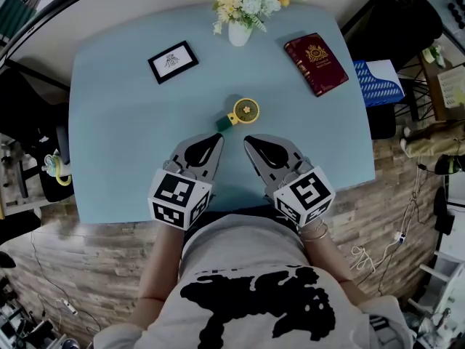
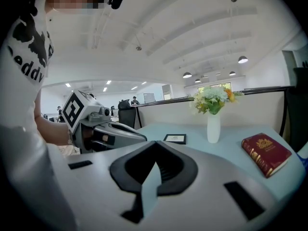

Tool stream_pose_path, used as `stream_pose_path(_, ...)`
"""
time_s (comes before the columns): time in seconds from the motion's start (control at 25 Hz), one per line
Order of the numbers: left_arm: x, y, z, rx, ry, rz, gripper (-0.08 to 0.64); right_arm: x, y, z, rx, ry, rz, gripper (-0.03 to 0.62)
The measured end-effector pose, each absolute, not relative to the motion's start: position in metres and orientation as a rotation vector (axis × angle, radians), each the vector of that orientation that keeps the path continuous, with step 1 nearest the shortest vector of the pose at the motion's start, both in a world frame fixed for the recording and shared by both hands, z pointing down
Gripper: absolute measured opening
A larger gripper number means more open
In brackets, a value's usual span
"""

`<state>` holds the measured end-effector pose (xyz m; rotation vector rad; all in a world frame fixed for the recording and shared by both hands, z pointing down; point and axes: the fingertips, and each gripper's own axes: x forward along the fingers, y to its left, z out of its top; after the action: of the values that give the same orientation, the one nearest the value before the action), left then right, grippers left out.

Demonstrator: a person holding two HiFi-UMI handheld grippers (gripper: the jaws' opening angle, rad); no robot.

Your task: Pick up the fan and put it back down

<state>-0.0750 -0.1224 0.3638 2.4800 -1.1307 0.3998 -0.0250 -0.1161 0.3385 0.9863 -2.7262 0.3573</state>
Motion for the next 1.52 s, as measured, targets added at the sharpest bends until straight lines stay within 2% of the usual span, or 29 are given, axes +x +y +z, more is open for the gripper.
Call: stream_pose_path(1.52,-0.068,-0.114,0.378,2.456,-1.082,0.431,0.011,-0.027,-0.111,0.341,0.937,-2.735,0.361,0.003)
